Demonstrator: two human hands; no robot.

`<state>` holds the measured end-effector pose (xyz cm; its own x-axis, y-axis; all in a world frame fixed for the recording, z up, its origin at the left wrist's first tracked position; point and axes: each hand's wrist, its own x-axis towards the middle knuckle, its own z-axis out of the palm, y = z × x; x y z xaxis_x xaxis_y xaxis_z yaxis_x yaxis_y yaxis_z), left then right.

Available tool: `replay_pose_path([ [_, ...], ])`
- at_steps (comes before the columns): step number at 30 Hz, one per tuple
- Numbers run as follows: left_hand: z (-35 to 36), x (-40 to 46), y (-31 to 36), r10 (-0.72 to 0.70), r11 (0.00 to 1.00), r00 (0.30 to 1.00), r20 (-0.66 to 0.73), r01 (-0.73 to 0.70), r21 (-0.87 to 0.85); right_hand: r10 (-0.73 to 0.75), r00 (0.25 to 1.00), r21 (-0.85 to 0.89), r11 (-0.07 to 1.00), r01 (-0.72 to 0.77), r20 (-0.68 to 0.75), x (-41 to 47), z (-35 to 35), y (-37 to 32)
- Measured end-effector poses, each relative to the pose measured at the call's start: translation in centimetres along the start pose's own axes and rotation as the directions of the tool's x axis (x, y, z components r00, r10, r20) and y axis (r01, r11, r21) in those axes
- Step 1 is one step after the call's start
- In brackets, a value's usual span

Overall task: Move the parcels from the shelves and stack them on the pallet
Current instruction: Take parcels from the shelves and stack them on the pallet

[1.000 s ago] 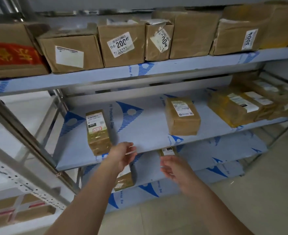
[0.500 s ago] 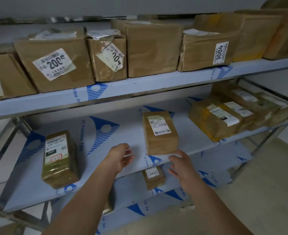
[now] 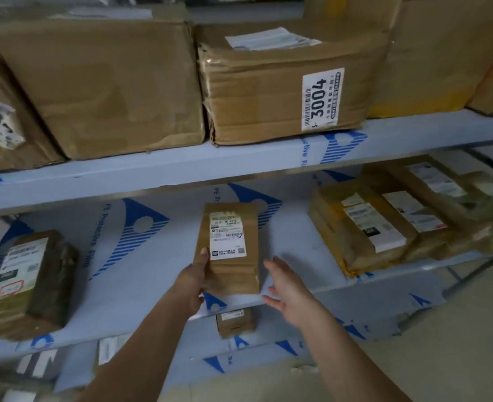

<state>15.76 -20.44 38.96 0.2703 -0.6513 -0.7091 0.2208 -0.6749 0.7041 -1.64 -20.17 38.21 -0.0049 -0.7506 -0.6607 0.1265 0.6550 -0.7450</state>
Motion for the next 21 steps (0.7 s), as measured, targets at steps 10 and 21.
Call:
replay_pose_path([
  [10,-1.3,-0.2,-1.2,0.032,0.998,0.998,0.048,-0.029,-0.056,-0.038,0.997,0.002,0.999,0.038,0.064,2.3,2.3,3.0],
  [21,-6.3,-4.7,-5.0,0.042,0.977,0.999,0.030,-0.035,-0.209,-0.139,0.974,-0.014,0.990,0.144,0.177,-3.5,3.3,5.7],
])
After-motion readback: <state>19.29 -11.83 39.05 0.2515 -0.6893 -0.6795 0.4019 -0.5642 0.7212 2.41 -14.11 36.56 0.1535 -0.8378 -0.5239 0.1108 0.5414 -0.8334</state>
